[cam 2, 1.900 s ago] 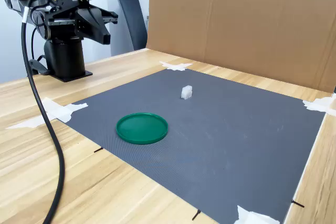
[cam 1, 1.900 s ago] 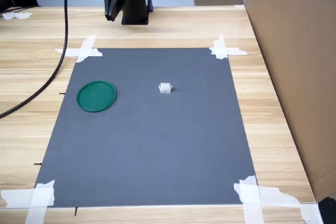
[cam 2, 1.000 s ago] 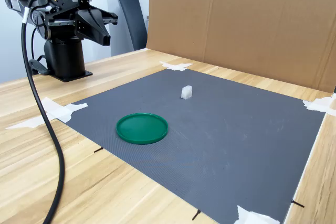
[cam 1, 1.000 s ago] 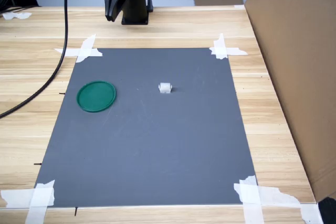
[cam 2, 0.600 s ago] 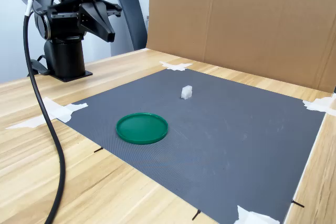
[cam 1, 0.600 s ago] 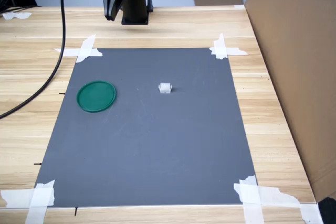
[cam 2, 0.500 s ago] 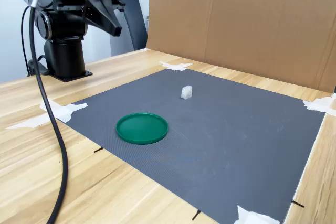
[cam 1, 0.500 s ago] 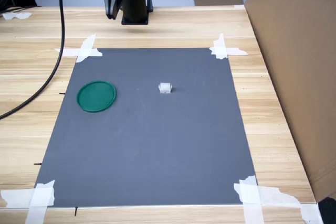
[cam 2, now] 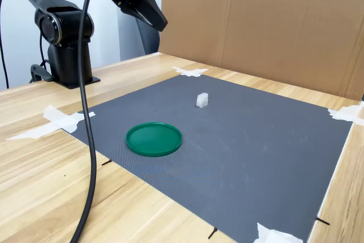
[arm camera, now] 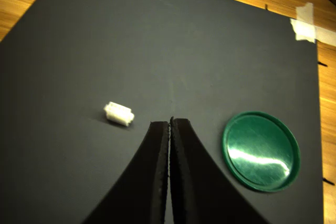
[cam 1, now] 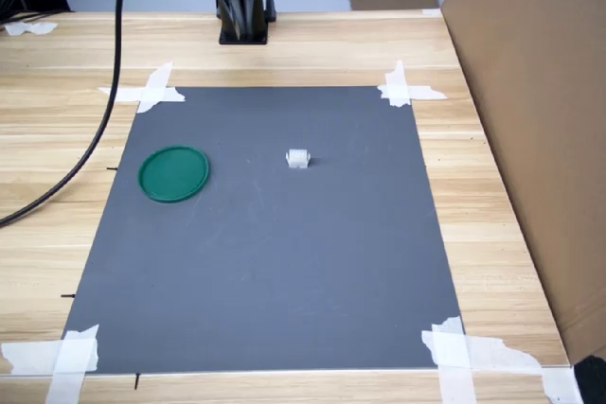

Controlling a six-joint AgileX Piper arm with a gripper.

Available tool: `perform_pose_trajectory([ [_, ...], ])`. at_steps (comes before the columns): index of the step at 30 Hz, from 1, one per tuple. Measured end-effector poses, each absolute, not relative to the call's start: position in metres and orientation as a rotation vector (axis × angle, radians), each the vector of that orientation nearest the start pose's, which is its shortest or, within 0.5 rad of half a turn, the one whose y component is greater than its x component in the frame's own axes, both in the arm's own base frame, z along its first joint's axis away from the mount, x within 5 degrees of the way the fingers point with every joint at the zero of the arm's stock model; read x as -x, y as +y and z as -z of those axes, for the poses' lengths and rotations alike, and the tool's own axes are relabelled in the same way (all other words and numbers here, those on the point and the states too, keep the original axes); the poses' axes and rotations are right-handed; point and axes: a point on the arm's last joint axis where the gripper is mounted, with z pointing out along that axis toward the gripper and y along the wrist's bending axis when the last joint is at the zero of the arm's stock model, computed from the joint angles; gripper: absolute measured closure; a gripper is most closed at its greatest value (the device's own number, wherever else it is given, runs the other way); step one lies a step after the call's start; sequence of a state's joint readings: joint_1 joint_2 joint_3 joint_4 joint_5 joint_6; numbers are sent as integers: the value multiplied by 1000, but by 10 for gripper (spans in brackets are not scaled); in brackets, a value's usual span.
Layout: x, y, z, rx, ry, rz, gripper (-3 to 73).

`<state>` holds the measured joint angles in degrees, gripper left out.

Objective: Grasp a white terminal and put it in the green lid.

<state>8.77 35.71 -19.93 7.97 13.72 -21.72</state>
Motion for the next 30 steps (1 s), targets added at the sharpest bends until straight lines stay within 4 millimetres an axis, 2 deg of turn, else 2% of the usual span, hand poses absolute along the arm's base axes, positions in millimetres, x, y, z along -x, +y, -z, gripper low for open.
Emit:
perform_pose_trajectory([
  [10,-140,35,-271,483,1948,-19,723],
  [14,-151,41,-300,510,2027,-74,723],
  [17,-153,45,-304,632,2073,-65,723],
  [18,-153,48,-304,776,2099,-64,723],
  [21,-151,54,-303,941,2115,-100,723],
  [22,-147,58,-302,1051,2124,-145,723],
  [26,-140,58,-300,1174,2160,-160,723],
  [30,-141,55,-306,1199,2206,-129,723],
])
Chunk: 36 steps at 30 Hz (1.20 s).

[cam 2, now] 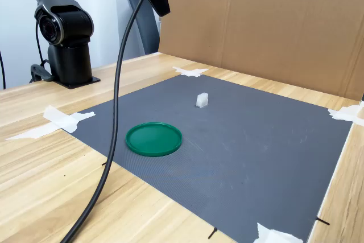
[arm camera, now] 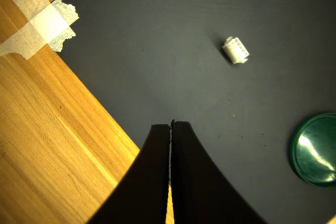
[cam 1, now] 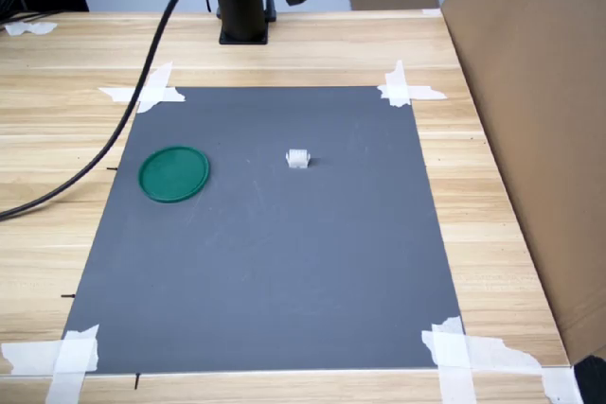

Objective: Grasp a white terminal and put it in the green lid.

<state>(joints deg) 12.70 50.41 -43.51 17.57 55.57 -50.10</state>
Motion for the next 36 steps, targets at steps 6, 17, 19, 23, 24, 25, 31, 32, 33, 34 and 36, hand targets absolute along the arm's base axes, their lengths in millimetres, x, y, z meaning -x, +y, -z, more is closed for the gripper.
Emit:
perform_pose_trajectory([
  [6,-156,51,-340,1204,2230,-19,703],
  [17,-210,33,-312,1568,2256,163,390],
  [19,-217,21,-306,1633,2221,151,282],
  [23,-228,18,-297,1771,2119,145,195],
  [24,-231,19,-295,1785,2098,144,186],
  [25,-234,19,-293,1794,2087,143,183],
  [31,-246,19,-287,1792,2060,176,179],
  [32,-248,19,-288,1790,2058,180,179],
  [33,-250,19,-291,1782,2056,179,179],
  [34,-253,22,-298,1763,2062,156,178],
  [36,-255,25,-301,1764,2072,151,178],
])
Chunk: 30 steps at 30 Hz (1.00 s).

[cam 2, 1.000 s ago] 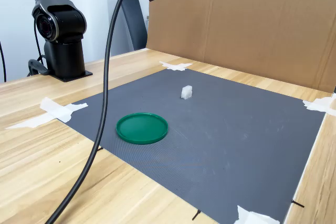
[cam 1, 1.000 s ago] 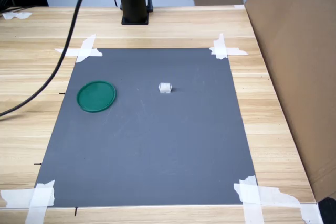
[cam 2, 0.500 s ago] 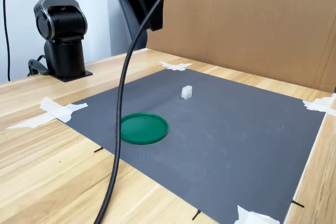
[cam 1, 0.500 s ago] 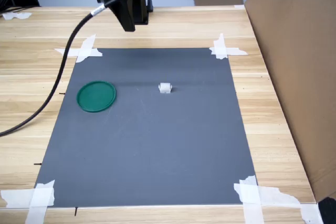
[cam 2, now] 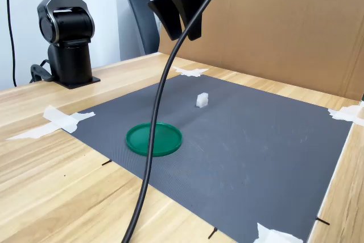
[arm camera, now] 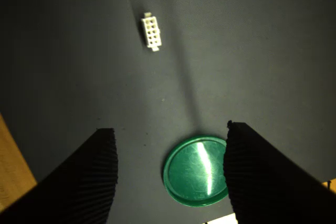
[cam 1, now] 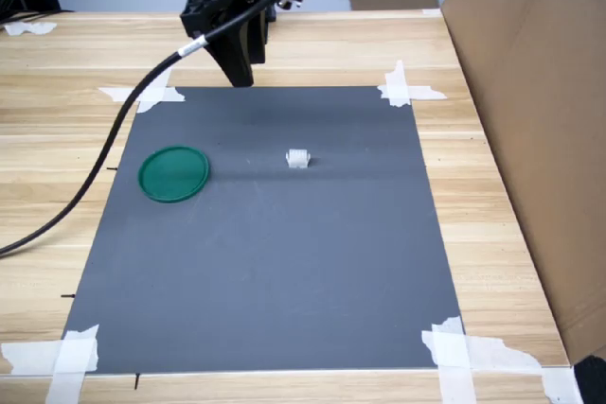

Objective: Grasp a white terminal and put it in the green lid.

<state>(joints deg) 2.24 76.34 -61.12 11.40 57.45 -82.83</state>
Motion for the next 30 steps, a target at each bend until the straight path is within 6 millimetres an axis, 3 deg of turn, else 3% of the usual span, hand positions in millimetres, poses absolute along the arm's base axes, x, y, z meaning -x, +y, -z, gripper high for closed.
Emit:
perform_pose_trajectory([
  [3,-261,46,-304,1803,2118,151,178],
  [6,-267,70,-293,1895,2143,164,178],
  [13,-278,88,-272,2009,2099,175,178],
  [19,-274,107,-267,2047,2081,156,178],
  [30,-269,106,-247,2093,2063,206,178],
])
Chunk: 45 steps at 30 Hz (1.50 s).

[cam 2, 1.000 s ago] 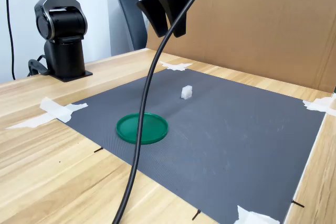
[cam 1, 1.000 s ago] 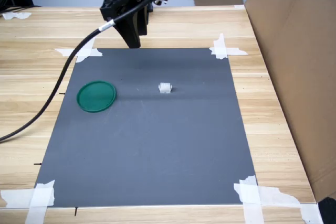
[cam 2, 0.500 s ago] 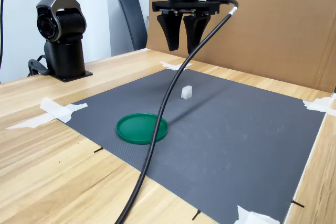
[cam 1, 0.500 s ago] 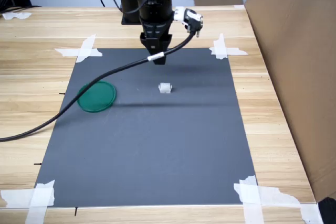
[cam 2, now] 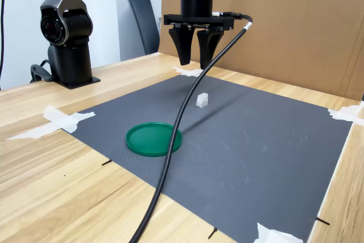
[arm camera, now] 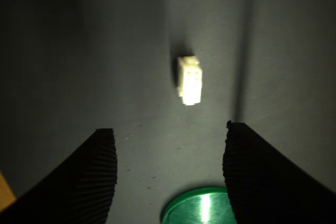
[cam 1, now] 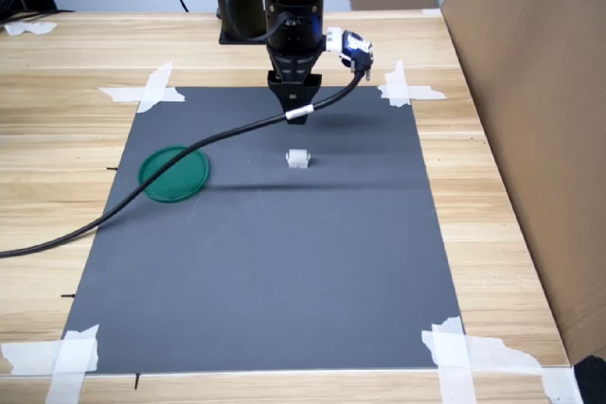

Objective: Grasp a white terminal and put it in the green lid.

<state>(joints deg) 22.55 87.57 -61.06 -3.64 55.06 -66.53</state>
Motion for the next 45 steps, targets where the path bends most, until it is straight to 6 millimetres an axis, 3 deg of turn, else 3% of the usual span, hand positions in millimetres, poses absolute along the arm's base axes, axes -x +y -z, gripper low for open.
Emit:
perform_pose_trajectory([
  [9,-277,110,-247,2040,1998,253,178],
  [19,-289,113,-223,2093,2018,250,178],
  [25,-283,110,-201,2110,2051,245,178],
  [33,-290,112,-202,2076,1974,308,178],
  [38,-292,114,-189,2074,2027,263,178],
  [45,-292,115,-188,2033,2069,241,182],
])
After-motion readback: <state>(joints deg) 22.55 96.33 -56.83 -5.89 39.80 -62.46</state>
